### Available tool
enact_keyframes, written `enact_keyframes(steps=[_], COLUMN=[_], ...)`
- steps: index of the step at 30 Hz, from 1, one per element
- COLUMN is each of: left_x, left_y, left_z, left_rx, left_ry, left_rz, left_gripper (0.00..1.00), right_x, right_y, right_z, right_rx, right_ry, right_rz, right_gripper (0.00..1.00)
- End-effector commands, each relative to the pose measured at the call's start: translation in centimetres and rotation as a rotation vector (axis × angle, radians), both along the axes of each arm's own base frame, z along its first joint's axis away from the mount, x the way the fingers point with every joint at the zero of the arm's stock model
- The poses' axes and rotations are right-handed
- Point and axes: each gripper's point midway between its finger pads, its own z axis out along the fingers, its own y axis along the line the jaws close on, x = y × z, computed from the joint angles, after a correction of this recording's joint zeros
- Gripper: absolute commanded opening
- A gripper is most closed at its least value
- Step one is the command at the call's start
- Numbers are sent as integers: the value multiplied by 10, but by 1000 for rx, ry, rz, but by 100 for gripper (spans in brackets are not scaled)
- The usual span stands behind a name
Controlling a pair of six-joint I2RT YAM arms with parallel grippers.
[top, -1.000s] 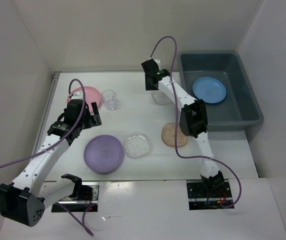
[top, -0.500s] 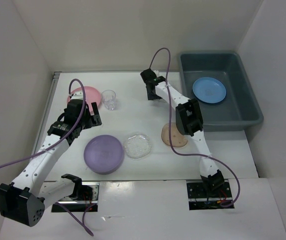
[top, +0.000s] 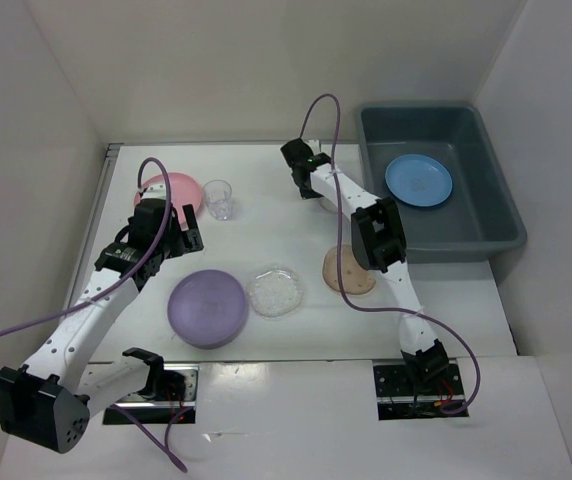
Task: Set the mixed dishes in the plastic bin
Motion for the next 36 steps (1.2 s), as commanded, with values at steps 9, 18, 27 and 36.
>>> enact_keyframes(steps=[9, 18, 27, 36], left_x=[4, 3, 3, 1], left_y=[0, -2, -1, -1], left_z=[5, 5, 8, 6], left_rx=[-21, -27, -30, -22], left_ry=[-29, -28, -36, -36], left_rz=[19, 12, 12, 6], left_gripper=[99, 99, 99, 99], right_x=[-37, -17, -15, 8], right_y=[97, -23, -208, -267], right_z=[146, 280, 270, 184], right_rx=[221, 183, 88, 66], right_ry=[-157, -429, -449, -301], right_rz=[255, 31, -330, -459], right_gripper=[0, 0, 0, 0])
